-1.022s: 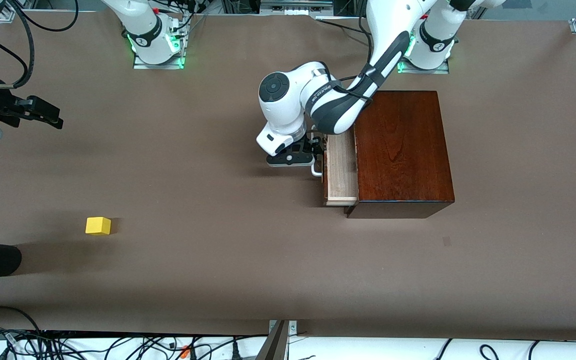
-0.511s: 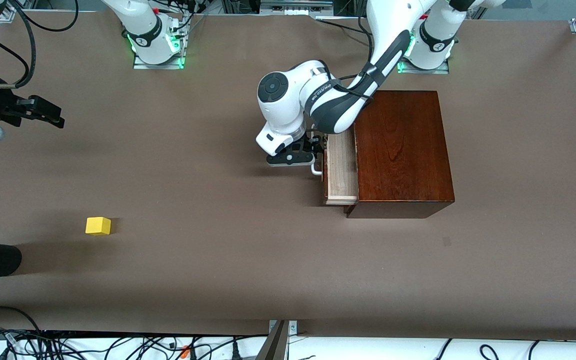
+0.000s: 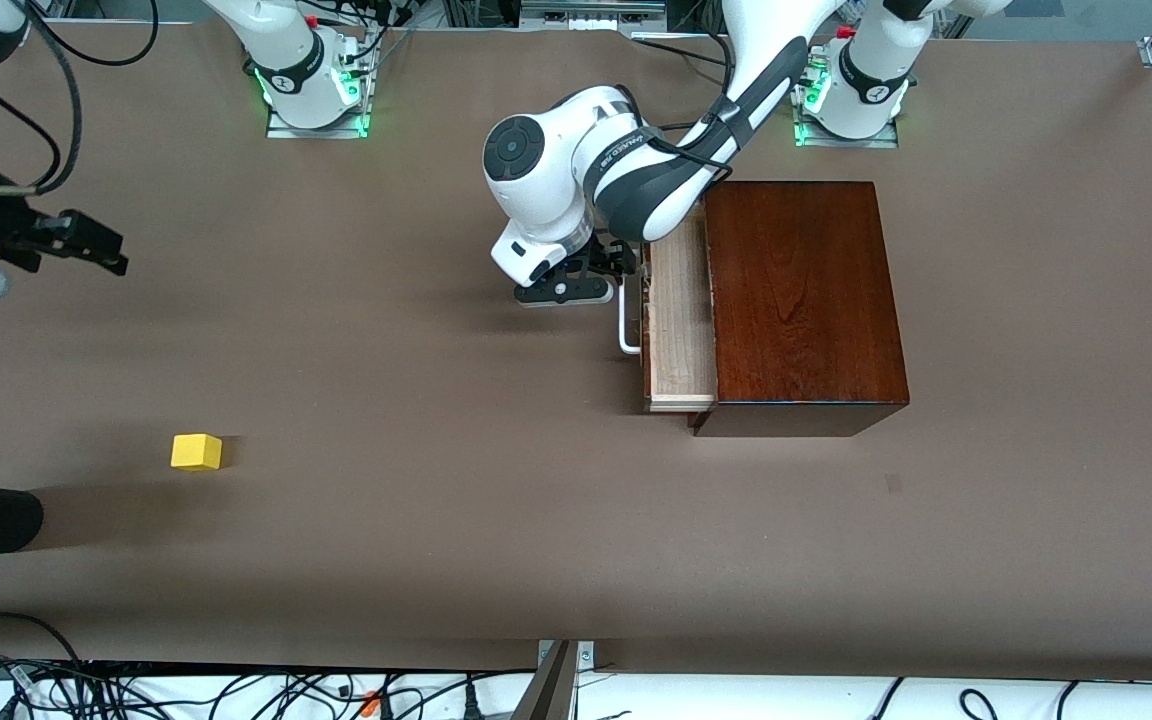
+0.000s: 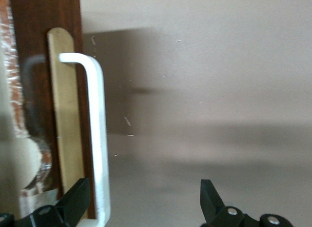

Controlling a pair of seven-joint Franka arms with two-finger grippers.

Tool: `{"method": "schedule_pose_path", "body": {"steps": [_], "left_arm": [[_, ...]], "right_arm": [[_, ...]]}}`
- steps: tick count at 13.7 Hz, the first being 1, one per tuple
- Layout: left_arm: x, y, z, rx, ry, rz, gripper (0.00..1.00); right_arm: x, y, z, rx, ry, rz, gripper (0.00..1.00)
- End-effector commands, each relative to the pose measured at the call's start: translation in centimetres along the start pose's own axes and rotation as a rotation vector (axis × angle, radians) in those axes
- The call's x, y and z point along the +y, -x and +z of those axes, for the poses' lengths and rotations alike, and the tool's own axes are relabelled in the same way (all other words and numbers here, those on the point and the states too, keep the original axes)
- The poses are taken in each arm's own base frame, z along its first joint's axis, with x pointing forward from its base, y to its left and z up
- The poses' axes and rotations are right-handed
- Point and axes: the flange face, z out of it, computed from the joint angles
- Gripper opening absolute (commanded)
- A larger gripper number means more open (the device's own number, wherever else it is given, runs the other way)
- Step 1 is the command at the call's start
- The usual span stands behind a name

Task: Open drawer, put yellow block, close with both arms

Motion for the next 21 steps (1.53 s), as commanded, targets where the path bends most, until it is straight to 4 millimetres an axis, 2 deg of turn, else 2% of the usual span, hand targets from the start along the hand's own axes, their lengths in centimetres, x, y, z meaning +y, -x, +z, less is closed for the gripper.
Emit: {"method": "schedule_pose_path", "body": {"steps": [1,4,5,7,8,10,13,16,18,21], "left_arm": [[-3.1,-0.6,-4.4,-0.005,-0.009,0.048,1.00],[-8.6,-3.1,-7.5,-0.035,-0.008,0.099,1.00],[-10.7,-4.1,-8.7,-0.052,0.019,0.127,1.00],[-15.7,-6.2,-10.6,-0.084,0.055,0.173,1.00],[-18.6,-7.3,-11.3,-0.107,0.084,0.202,1.00],[-23.1,-8.6,-12.8,-0.110,0.106,0.246,1.00],[-28.5,-10.2,-13.4,-0.127,0.124,0.284,1.00],[-33.1,-11.3,-13.8,-0.132,0.138,0.297,1.00],[-35.9,-11.6,-14.3,-0.136,0.141,0.271,1.00],[-38.8,-11.3,-15.3,-0.144,0.137,0.240,1.00]], "right_arm": [[2.5,-4.1,0.0,0.019,0.011,-0.028,1.00],[5.0,-8.4,2.1,0.022,0.013,-0.059,1.00],[5.5,-9.2,2.7,0.017,0.012,-0.068,1.00],[6.3,-10.5,5.1,0.006,0.012,-0.107,1.00],[6.6,-11.1,6.9,-0.007,0.004,-0.126,1.00],[6.1,-12.9,11.3,-0.022,0.001,-0.128,1.00],[5.7,-14.6,18.4,-0.002,-0.038,-0.112,1.00],[5.8,-13.7,26.9,0.023,-0.047,-0.094,1.00],[5.8,-12.2,31.3,0.039,-0.043,-0.086,1.00],[6.7,-11.7,33.7,0.060,-0.037,-0.072,1.00]]}}
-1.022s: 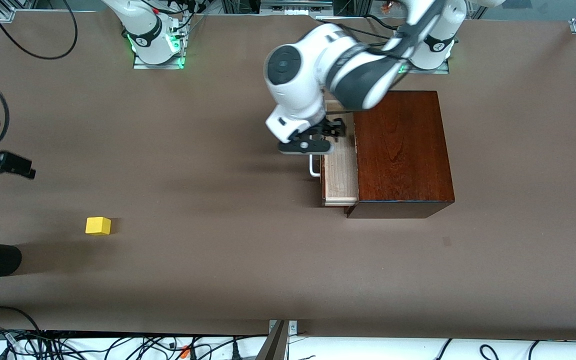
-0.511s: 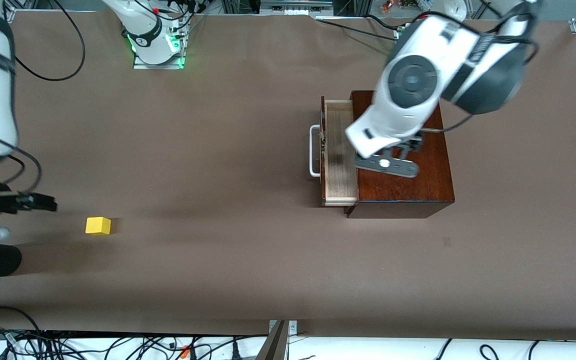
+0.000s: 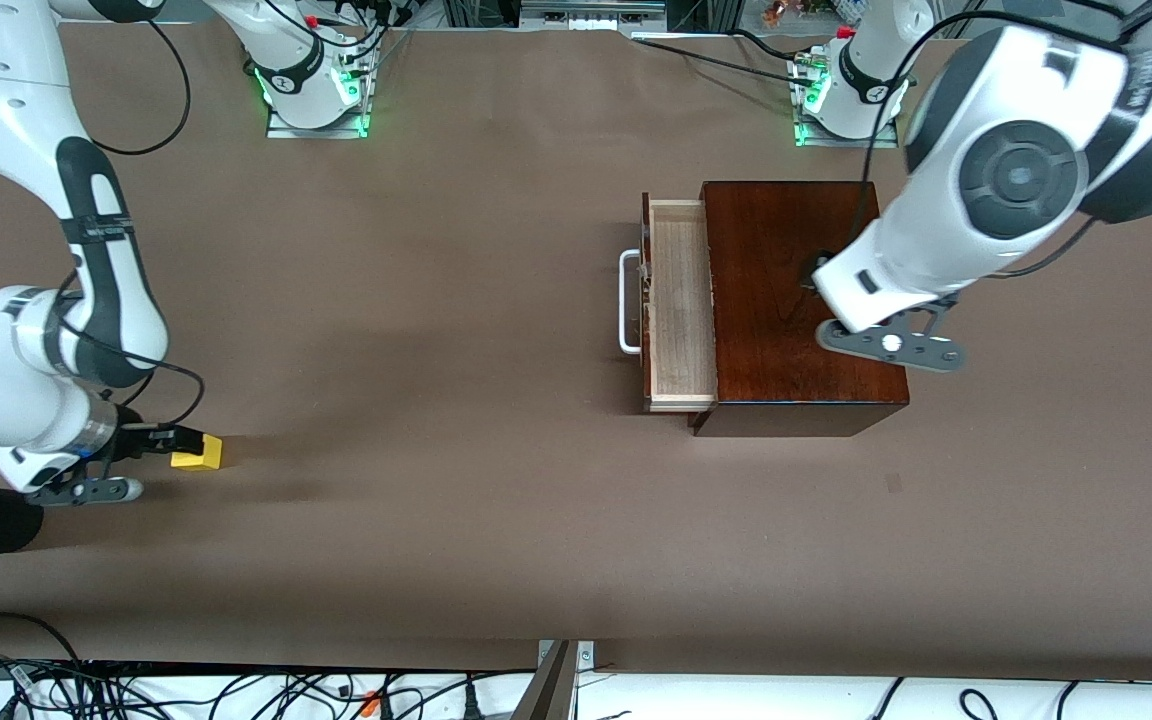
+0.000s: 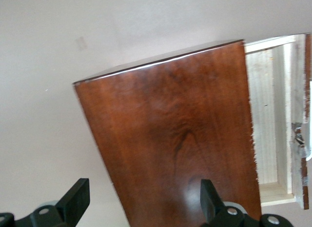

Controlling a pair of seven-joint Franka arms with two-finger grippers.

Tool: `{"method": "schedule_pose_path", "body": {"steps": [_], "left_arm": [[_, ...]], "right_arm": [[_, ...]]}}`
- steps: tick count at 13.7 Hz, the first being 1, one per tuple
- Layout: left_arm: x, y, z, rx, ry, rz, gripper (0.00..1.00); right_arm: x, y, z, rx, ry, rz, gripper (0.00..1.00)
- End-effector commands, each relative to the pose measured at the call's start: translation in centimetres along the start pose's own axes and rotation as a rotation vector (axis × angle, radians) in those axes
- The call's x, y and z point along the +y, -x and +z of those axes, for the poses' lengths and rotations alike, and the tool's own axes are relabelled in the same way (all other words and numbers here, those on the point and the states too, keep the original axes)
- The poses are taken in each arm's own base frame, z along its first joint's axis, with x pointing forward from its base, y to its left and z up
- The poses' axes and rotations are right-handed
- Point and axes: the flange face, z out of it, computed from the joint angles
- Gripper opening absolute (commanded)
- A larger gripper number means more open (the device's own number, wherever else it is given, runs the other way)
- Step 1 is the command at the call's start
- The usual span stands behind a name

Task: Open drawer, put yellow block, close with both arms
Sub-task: 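Grasp the yellow cube with the right gripper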

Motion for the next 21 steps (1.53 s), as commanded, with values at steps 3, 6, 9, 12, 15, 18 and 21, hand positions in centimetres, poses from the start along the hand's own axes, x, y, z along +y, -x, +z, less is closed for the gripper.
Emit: {"method": "schedule_pose_path", "body": {"steps": [3,6,9,12,15,18,21], "left_arm": [[-4.1,3.0,-2.6,-0.015,0.015,-0.028,1.00],[-7.5,3.6,-2.6,-0.042,0.030,-0.038,1.00],[-11.1,6.3,-5.5,0.046,0.038,-0.082,1.00],[-15.0,8.5,-4.6,0.108,0.103,-0.170,1.00],[-16.1,11.8,-4.5,0.183,0.098,-0.199,1.00],[-16.2,13.0,-4.1,0.201,0.089,-0.199,1.00],[-15.4,12.7,-4.5,0.219,0.068,-0.143,1.00]], "right_arm": [[0.7,1.0,2.4,0.019,-0.015,0.013,1.00],[0.9,1.1,4.0,0.019,-0.014,0.017,1.00],[0.9,0.9,5.5,0.040,-0.010,0.019,0.95],[0.7,0.3,6.2,0.071,-0.009,0.003,0.59],[0.6,0.2,5.3,0.073,-0.009,-0.010,0.24],[0.4,-0.2,-0.4,0.010,-0.026,-0.029,0.20],[0.5,-0.1,-10.3,-0.060,-0.040,-0.037,0.20]]}}
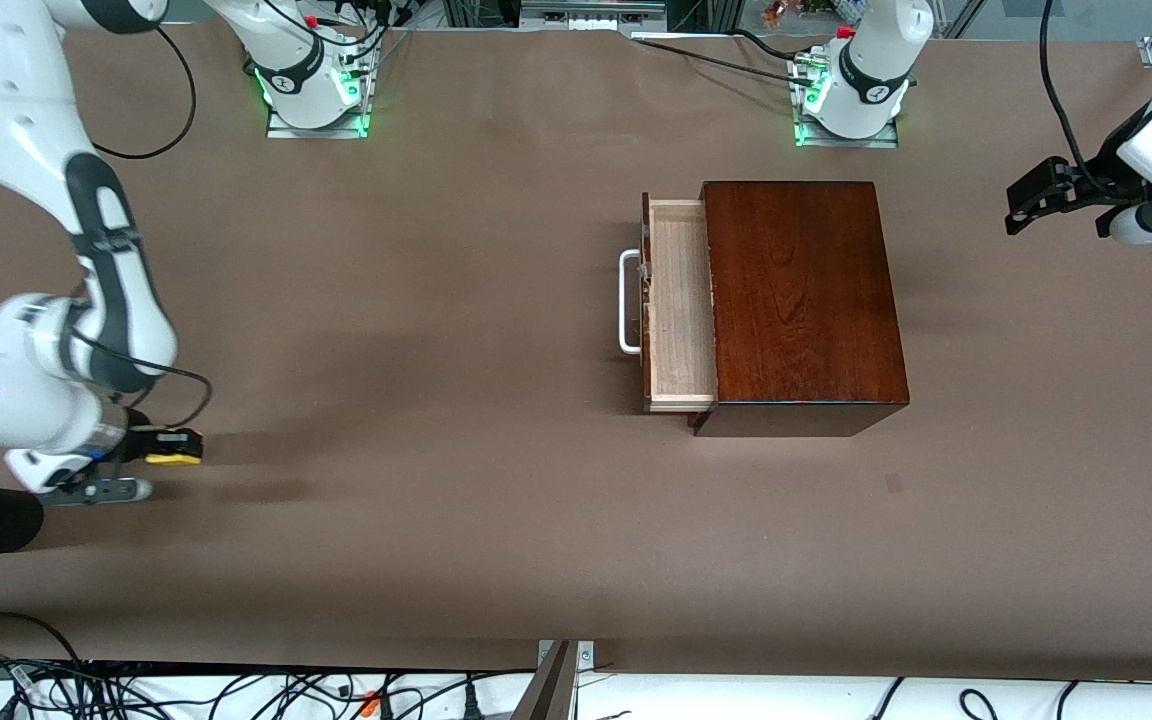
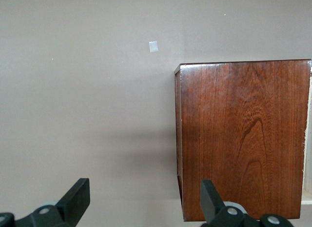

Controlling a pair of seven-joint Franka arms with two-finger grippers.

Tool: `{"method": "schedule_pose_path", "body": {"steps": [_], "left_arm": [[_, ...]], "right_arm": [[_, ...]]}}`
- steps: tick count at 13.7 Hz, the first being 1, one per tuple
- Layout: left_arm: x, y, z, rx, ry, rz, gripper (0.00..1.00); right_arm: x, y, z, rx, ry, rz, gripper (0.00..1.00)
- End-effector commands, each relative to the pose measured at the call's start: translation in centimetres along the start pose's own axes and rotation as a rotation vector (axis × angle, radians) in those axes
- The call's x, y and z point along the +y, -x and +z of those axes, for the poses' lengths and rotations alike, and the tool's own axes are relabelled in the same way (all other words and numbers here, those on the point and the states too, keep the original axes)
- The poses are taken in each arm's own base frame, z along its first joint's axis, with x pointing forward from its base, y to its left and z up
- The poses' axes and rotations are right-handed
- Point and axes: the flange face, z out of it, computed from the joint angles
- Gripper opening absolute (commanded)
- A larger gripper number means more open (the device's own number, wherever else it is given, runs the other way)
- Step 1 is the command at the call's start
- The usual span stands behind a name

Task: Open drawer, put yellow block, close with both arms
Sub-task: 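Grasp the yellow cube with the right gripper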

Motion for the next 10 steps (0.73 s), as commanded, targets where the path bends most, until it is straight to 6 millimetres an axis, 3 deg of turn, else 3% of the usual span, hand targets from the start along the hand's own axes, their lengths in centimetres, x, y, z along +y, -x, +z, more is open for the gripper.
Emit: {"method": "schedule_pose_path", "body": {"steps": [1,4,6,7,10], "left_arm": [[0.7,-0.1,0.3,0.011,-0.008,0.045,1.00],[0.9,-0.2,0.2,0.010,-0.010,0.047,1.00],[0.8,-0.3,0.3,0.008,-0.010,0.052,1.00],[0.6,-0.3,0.3,0.008,-0.010,0.052,1.00],[0.6,-0.3,0.3,0.008,-0.010,0.052,1.00]], "right_arm": [[-0.7,1.5,-9.3,-0.038,-0.029,-0.018,0.20],[-3.3,4.6,-16.9,-0.105,-0.046,0.066,0.15],[-6.8,6.6,-19.9,-0.179,-0.047,0.178,0.12],[-8.8,7.4,-21.1,-0.199,-0.040,0.276,0.12],[-18.1,8.8,-23.1,-0.233,-0.019,0.513,0.12]]}}
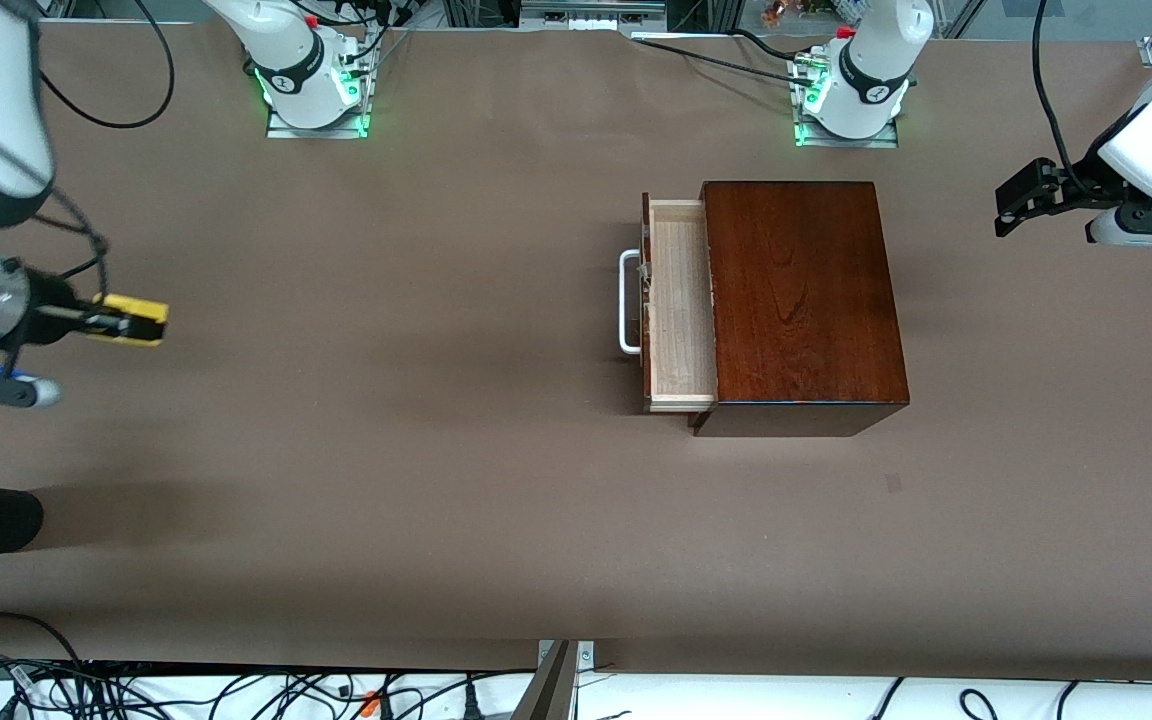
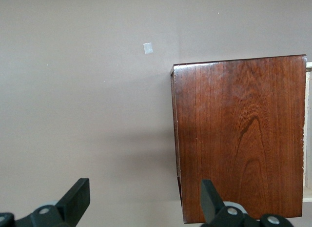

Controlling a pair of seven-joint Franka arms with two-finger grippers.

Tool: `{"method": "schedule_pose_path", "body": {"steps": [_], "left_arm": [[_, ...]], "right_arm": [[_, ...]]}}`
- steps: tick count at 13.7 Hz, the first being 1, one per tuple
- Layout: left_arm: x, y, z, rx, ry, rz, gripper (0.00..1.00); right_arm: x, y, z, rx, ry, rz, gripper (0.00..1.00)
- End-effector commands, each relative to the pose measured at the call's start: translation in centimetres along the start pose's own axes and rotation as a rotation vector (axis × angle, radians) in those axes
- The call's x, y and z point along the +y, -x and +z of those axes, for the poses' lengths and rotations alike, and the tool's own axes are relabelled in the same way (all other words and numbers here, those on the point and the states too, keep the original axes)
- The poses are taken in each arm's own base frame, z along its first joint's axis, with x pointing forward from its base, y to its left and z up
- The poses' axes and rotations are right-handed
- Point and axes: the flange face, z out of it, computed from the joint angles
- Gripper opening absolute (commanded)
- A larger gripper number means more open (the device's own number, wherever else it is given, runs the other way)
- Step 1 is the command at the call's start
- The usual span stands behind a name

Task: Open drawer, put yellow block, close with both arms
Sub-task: 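Carry the yellow cube with the right gripper over the open drawer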

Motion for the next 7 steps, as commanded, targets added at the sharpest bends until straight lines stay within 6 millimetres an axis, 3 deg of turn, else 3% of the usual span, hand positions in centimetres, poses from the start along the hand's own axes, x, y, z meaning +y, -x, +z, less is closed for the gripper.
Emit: {"method": "schedule_pose_path", "body": {"steps": [1,4,7], "left_arm": [[-0.2,0.0,-0.1,0.011,-0.008,0.023,1.00],[-0.2,0.0,-0.2,0.012,-0.008,0.023,1.00],[-0.2,0.0,-0.3,0.014,-0.008,0.023,1.00]], "right_arm": [[-7.2,4.9,0.0,-0.030,-0.009,0.229,0.12],[-17.5,10.9,0.7,-0.013,-0.037,0.484,0.11],[-27.2,16.7,4.2,0.001,-0.064,0.739,0.11]]}}
